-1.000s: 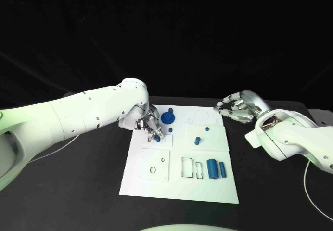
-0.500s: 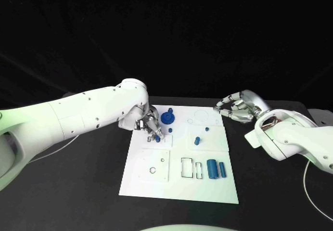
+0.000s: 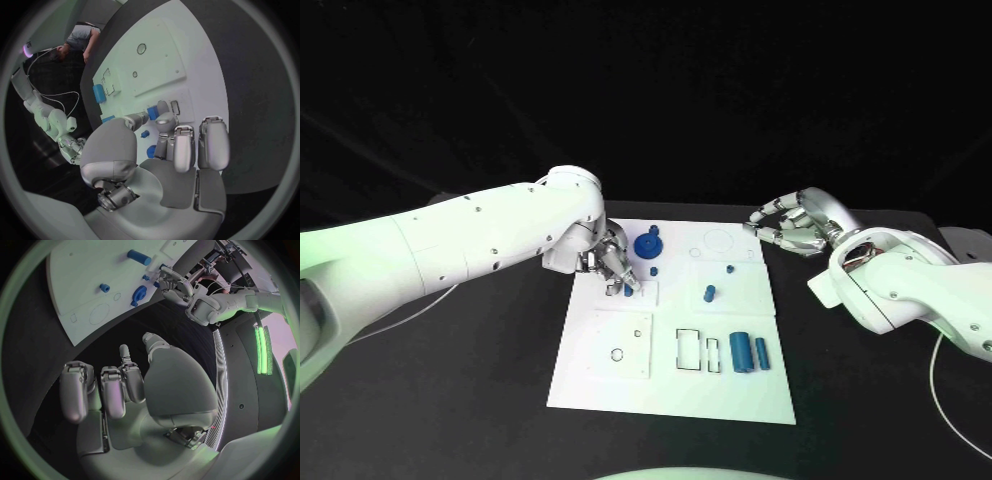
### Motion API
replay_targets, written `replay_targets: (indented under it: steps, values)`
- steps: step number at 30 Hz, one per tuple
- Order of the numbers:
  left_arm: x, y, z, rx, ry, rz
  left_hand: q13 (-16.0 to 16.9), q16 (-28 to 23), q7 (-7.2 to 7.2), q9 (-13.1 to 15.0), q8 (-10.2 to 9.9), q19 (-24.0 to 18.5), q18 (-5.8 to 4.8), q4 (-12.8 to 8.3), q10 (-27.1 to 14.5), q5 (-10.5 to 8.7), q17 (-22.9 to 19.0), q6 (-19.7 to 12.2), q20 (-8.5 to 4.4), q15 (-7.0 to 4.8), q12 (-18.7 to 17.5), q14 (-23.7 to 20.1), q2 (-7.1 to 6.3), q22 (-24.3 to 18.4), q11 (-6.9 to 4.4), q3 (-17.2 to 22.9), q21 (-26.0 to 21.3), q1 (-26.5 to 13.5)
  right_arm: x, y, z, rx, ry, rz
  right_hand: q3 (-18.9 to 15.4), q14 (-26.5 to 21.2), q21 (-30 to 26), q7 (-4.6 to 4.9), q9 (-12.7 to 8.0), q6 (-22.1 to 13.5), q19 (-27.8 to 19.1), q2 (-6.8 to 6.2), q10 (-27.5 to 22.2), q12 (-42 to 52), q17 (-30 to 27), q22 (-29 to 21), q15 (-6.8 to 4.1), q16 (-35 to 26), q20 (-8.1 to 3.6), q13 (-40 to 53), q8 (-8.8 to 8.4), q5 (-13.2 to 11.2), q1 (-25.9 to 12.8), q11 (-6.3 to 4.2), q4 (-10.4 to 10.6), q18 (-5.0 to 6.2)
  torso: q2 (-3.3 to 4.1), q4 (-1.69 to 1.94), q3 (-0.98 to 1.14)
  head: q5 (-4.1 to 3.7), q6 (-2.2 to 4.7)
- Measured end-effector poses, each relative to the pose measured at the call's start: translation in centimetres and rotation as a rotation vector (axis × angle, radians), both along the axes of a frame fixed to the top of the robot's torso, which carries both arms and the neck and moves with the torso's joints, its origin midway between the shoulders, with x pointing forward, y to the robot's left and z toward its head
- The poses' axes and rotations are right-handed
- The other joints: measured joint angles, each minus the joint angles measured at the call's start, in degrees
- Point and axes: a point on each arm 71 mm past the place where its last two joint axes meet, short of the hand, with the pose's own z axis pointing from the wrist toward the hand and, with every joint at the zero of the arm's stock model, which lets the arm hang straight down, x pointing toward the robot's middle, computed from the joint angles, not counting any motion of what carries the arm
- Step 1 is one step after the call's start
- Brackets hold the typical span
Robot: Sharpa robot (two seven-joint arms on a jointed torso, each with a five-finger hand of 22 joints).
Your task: Assemble the parts on the task board
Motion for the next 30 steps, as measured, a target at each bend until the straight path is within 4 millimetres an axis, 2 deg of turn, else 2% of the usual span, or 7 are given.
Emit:
replay_targets:
  steps: [10, 15, 17, 19, 22, 26, 30]
  values:
    - [0.0, 0.5, 1.2, -0.049, -0.056, 0.026, -0.6, 0.0, 0.00, 0.0, 0.0, 0.0, 0.00, 0.1, 0.0, 0.00, 0.0, 0.0, 0.00, 0.00, -0.2, 0.0, -0.23, -0.2, 0.00, -0.4, 0.0, -0.2, 0.1, -0.1, -0.1, -0.001, -0.001, -0.002, 0.0, 0.0, 0.0, 0.00, 0.0, 0.0, 0.0, 0.09, 0.0, 0.0, 0.0, 0.0, 0.00, 0.0, 0.00, 0.0, 0.00, 0.0, -0.5, 0.00, 0.0, 0.00, -0.01, 0.03, -0.04, -0.02, 0.38]
    - [0.0, 0.7, 2.3, -0.123, -0.118, 0.070, -2.0, -0.1, 0.00, 0.1, -0.3, -0.2, 0.00, 0.2, -0.7, 0.00, 0.0, 0.0, -0.21, -0.14, -1.5, -0.1, -1.56, -1.0, -0.18, -2.5, -0.3, 1.2, 0.1, -0.1, -0.1, -0.002, -0.001, -0.003, 0.0, 0.0, 0.0, 0.00, 0.0, 0.0, 0.0, 0.09, 0.0, 0.0, 0.0, 0.0, 0.00, 0.0, 0.00, 0.0, 0.00, 0.0, -0.5, 0.00, 0.0, 0.00, -0.03, 0.03, -0.03, -0.03, 0.57]
    - [0.0, 0.9, 2.8, -0.152, -0.139, 0.088, -4.3, -0.5, 0.42, 0.0, -0.8, -0.2, 0.01, 0.4, -2.0, 0.00, 0.0, -0.5, -0.23, -0.17, -3.3, -0.2, -1.75, -1.6, 0.04, -3.2, -0.9, 2.2, 0.1, -0.2, -0.2, -0.002, 0.000, -0.004, 0.0, 0.0, 0.0, 0.00, 0.0, 0.0, 0.0, 0.09, 0.0, 0.0, 0.0, 0.0, 0.00, 0.0, 0.00, 0.0, 0.00, 0.0, -0.5, 0.00, 0.0, 0.00, -0.03, 0.03, -0.03, -0.06, 0.66]
    - [0.1, 1.3, 3.2, -0.179, -0.160, 0.111, -9.3, -1.4, 0.92, -0.4, -2.0, -1.3, 0.01, 1.0, -5.0, 0.00, 0.0, -1.9, -0.03, -0.18, -7.5, -0.2, -1.74, -3.6, 0.62, -4.3, -2.4, 3.6, 0.1, -0.2, -0.2, -0.002, -0.001, -0.005, 0.0, 0.0, 0.0, 0.00, 0.0, 0.0, 0.0, 0.09, 0.0, 0.0, 0.0, 0.0, 0.00, 0.0, 0.00, 0.0, 0.00, 0.0, -0.5, 0.00, 0.0, 0.00, -0.02, 0.03, -0.03, -0.10, 0.82]
    - [0.3, 2.2, 3.6, -0.217, -0.196, 0.155, -16.2, -2.4, 2.64, -2.2, -5.3, -2.3, 0.01, 1.5, -9.3, 0.00, 0.0, -5.3, 0.86, 1.32, -13.5, -0.2, -1.80, -5.7, 2.11, -5.3, -4.0, 6.8, 0.1, -0.3, -0.2, -0.002, -0.001, -0.006, 0.0, 0.0, 0.0, 0.00, 0.0, 0.0, 0.0, 0.09, 0.0, 0.0, 0.0, 0.0, 0.00, 0.0, 0.00, 0.0, 0.00, 0.0, -0.5, 0.00, 0.0, 0.00, 0.01, 0.03, -0.03, -0.16, 0.97]
    - [0.7, 3.5, 4.2, -0.261, -0.255, 0.219, -18.1, -3.3, 4.22, -4.2, -8.1, -3.1, 0.01, 1.7, -11.8, 0.36, 0.0, -8.4, 1.74, 2.51, -15.5, -0.2, -2.39, -7.8, 3.60, -6.8, -5.5, 10.5, 0.1, -0.4, -0.2, -0.003, -0.001, -0.007, 0.0, 0.0, 0.0, 0.00, 0.0, 0.0, 0.0, 0.09, 0.0, 0.0, 0.0, 0.0, 0.00, 0.0, 0.00, 0.0, 0.00, 0.0, -0.5, 0.00, 0.0, 0.00, 0.06, 0.03, -0.04, -0.24, 1.25]
    - [1.3, 4.5, 4.5, -0.282, -0.308, 0.262, -18.5, -3.3, 4.70, -5.3, -9.0, -2.8, 0.01, 1.9, -12.1, 0.36, 0.0, -9.0, 2.29, 2.58, -15.5, -0.1, -2.79, -7.3, 3.89, -8.1, -5.5, 11.1, 0.1, -0.4, -0.2, -0.003, -0.001, -0.007, 0.0, 0.0, 0.0, 0.00, 0.0, 0.0, 0.0, 0.09, 0.0, 0.0, 0.0, 0.0, 0.00, 0.0, 0.00, 0.0, 0.00, 0.0, -0.5, 0.00, 0.0, 0.00, 0.13, 0.08, -0.03, -0.31, 1.40]
